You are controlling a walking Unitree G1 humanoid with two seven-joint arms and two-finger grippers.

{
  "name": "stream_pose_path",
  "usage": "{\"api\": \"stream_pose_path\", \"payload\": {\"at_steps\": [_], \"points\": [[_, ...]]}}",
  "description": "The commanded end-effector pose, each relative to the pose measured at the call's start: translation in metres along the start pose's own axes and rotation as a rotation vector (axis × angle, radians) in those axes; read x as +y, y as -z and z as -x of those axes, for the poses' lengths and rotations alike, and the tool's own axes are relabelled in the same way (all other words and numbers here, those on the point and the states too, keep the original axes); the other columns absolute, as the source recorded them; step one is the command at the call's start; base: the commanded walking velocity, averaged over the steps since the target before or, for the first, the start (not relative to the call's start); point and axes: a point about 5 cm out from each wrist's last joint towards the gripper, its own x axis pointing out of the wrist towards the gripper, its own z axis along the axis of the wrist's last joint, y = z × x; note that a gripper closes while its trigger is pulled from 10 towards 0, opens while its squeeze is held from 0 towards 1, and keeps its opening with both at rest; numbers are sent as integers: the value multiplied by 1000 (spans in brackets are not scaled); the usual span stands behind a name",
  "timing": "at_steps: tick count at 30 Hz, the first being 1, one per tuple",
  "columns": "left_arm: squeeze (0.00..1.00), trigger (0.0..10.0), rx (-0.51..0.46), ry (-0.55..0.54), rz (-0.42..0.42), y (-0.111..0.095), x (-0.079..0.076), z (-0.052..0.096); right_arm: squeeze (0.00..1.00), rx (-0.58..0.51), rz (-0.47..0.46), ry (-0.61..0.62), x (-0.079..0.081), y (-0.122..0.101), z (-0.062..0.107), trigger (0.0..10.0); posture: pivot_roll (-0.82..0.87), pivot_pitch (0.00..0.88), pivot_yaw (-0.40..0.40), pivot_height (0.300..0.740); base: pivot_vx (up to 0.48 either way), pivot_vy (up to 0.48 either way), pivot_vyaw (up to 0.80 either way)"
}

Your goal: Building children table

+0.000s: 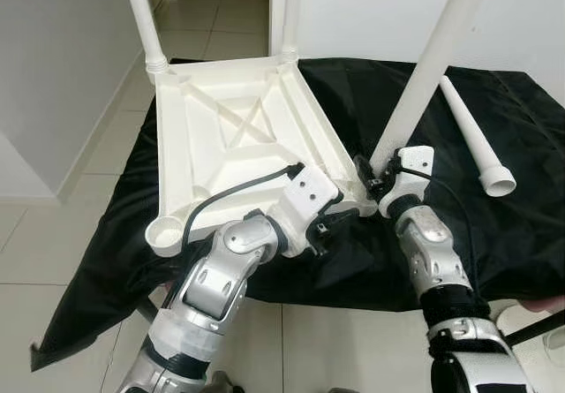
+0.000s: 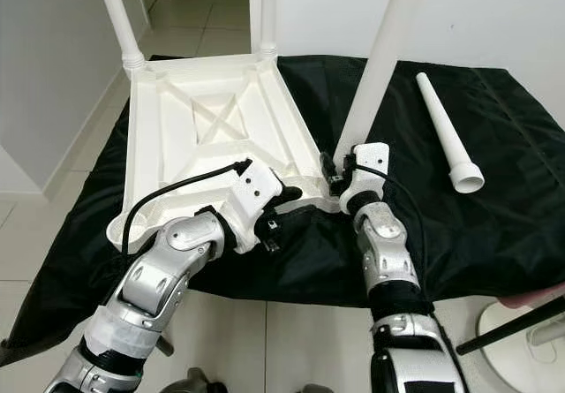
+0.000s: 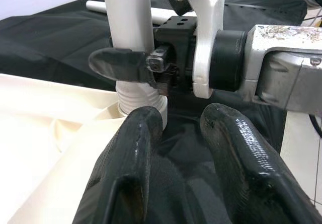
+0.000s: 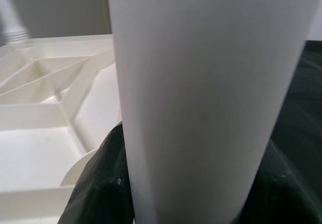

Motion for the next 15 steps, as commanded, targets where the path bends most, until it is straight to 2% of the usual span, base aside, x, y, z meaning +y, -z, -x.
{"api": "stream_pose_path", "payload": {"at_steps": [1, 7, 13, 14, 15], "points": [[0, 10000, -2, -50, 0, -1, 0, 1, 0, 136, -43, 77, -7, 27, 10, 10000, -40, 0, 26, 740, 0, 0, 0], [0, 10000, -4, -43, -4, -1, 0, 0, 0, 161, -111, 253, 7, 25, 14, 10000, -42, 0, 23, 740, 0, 0, 0], [0, 10000, -5, -42, -4, -1, 0, 0, 0, 162, -119, 280, 9, 25, 16, 10000, -44, 0, 24, 740, 0, 0, 0], [0, 10000, -5, -38, -6, -1, -1, 0, 0, 152, -139, 358, 11, 24, 21, 10000, -46, 0, 26, 740, 0, 0, 0], [0, 10000, -5, -38, -6, -1, -1, 0, 0, 152, -139, 358, 11, 24, 21, 10000, -46, 0, 26, 740, 0, 0, 0]]}}
